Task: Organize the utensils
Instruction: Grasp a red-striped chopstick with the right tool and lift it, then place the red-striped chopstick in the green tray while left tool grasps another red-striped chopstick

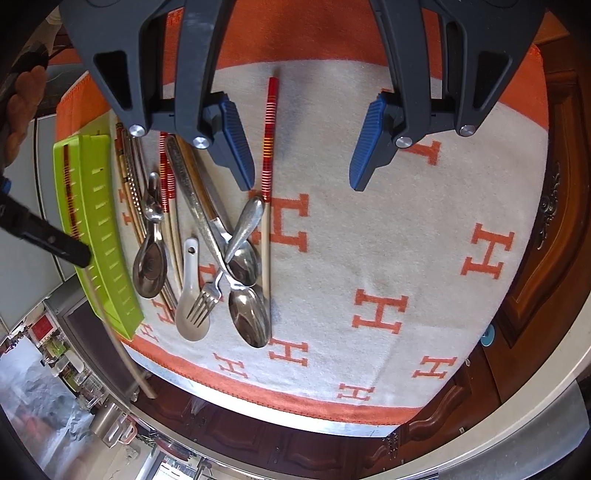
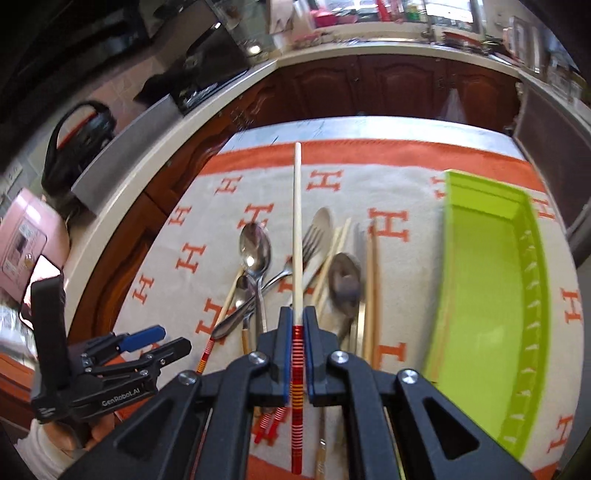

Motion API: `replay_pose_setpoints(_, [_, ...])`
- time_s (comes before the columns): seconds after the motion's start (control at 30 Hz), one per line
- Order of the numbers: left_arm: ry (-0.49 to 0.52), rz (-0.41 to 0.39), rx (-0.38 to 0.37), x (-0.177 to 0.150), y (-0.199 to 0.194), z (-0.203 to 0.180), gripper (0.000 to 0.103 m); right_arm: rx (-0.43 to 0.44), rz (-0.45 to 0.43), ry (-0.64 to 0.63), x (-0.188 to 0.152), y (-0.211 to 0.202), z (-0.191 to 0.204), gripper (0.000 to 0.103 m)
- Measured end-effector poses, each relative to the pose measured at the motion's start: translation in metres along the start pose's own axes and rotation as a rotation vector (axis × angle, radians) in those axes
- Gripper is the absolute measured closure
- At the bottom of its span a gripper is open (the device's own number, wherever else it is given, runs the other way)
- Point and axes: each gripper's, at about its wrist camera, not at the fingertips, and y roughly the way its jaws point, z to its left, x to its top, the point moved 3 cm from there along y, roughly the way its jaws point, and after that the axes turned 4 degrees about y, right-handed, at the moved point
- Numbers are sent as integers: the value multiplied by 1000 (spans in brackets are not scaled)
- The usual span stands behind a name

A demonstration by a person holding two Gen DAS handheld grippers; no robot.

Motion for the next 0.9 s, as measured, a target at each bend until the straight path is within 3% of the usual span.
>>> replay_pose_setpoints(0.23, [38, 29, 11, -1, 13, -20, 53, -163, -31, 141, -6, -27, -68, 98])
replay_pose_setpoints(0.37, [56, 58, 32, -2, 26, -31, 65, -216, 0, 223, -14, -23, -103, 97])
replay_pose_setpoints(0.63, [87, 46, 121, 1, 32, -40, 71, -198, 57, 350, -25, -7, -139, 97])
replay_pose_setpoints(0.73, [97, 42, 167, 2, 33, -39, 84, -181, 66, 368, -27, -5, -140, 96])
replay_pose_setpoints(0.8, [89, 40, 162, 2, 32, -37, 99, -177, 57, 356, -26, -5, -134, 96])
replay_pose_setpoints(0.9, [72, 35, 153, 1, 30, -34, 100, -165, 37, 336, -27, -10, -128, 96])
